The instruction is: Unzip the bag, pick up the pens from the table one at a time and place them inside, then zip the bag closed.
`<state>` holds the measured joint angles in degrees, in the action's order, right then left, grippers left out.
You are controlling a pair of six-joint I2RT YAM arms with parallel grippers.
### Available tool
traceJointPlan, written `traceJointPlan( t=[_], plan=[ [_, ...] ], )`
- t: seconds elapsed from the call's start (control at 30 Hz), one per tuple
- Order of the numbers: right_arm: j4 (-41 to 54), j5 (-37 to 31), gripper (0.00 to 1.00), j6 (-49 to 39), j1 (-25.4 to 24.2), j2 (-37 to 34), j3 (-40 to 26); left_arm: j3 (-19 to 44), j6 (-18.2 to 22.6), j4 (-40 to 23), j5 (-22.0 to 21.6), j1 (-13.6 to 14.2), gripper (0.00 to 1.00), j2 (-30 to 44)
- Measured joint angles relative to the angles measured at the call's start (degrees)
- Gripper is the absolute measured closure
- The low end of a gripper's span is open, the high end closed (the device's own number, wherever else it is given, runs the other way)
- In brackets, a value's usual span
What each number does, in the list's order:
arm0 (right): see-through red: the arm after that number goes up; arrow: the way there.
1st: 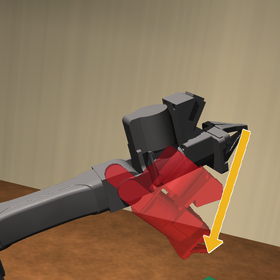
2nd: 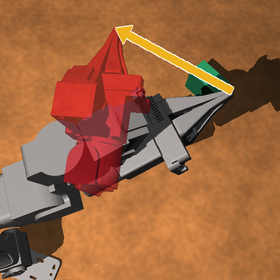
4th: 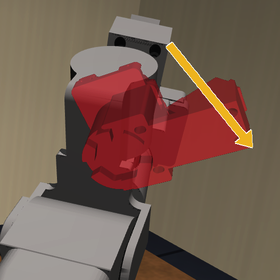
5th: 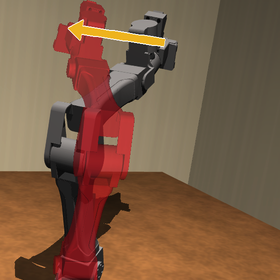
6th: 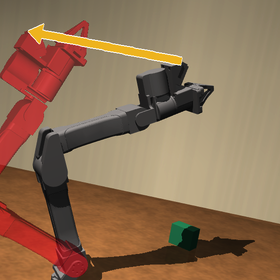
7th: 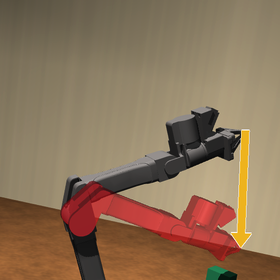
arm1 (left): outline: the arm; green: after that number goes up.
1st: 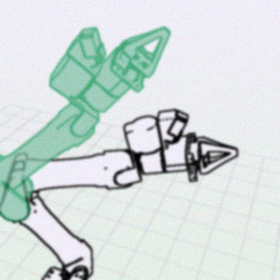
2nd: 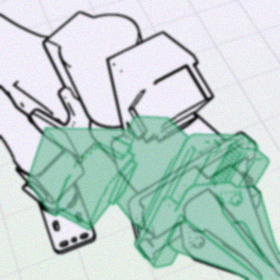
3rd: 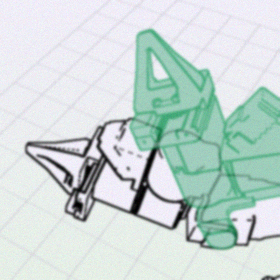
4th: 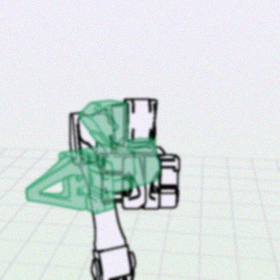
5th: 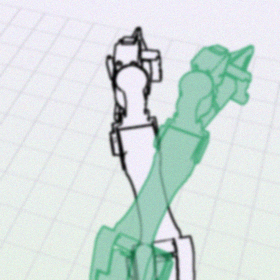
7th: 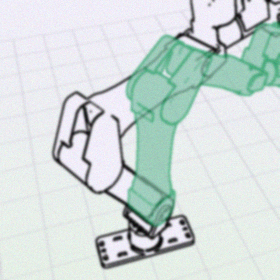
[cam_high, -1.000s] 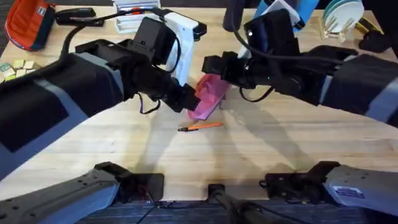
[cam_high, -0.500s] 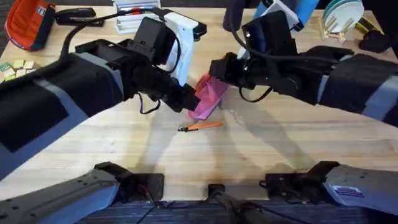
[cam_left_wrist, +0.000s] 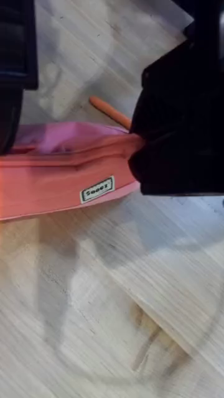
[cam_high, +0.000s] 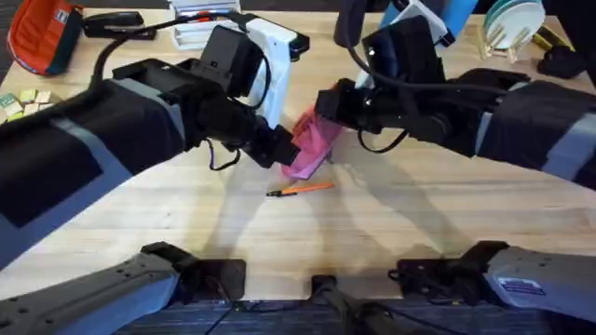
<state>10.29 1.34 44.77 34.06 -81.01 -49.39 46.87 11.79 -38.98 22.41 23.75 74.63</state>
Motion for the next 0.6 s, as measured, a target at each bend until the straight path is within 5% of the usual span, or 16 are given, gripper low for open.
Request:
traceJointPlan(
  t=[0.6],
  plan=[
    [2.0, 8.0, 0.968, -4.3, 0.0, 4.7, 0.0, 0.0, 0.0, 0.0, 0.0, 0.0, 0.959, 0.0]
  ],
)
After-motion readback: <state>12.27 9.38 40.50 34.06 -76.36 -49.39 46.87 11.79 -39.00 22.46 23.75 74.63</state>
